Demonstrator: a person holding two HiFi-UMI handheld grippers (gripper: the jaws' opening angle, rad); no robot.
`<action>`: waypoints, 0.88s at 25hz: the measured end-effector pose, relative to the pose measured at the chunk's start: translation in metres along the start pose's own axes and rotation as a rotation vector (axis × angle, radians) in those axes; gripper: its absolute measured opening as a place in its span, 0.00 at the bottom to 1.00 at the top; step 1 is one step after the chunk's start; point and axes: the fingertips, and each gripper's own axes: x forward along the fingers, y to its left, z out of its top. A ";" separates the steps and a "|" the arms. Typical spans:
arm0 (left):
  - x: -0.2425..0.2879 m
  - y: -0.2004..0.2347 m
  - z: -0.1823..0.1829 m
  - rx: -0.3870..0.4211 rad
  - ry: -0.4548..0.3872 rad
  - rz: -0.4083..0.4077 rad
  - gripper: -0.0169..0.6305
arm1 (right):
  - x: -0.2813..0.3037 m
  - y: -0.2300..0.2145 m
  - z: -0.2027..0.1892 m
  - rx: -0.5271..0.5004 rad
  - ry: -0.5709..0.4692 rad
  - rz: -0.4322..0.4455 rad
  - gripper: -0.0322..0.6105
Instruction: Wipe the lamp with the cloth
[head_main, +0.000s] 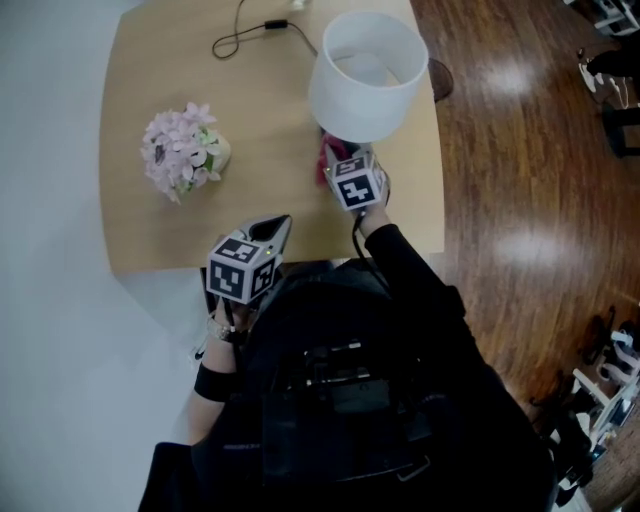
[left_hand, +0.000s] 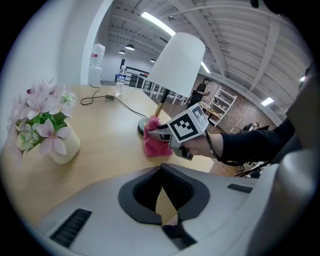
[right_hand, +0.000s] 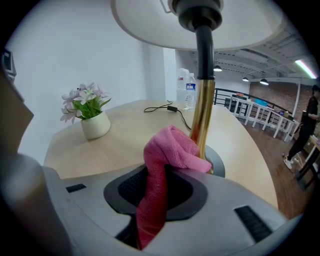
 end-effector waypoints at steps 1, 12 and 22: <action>-0.001 0.002 -0.001 -0.002 0.001 0.003 0.01 | 0.003 0.002 0.002 0.000 -0.001 -0.004 0.20; -0.018 0.021 -0.018 -0.021 0.017 0.041 0.01 | 0.027 0.003 0.025 0.076 -0.011 -0.103 0.20; -0.013 0.006 -0.015 0.002 0.020 0.011 0.01 | 0.017 0.007 0.017 0.025 0.011 -0.059 0.20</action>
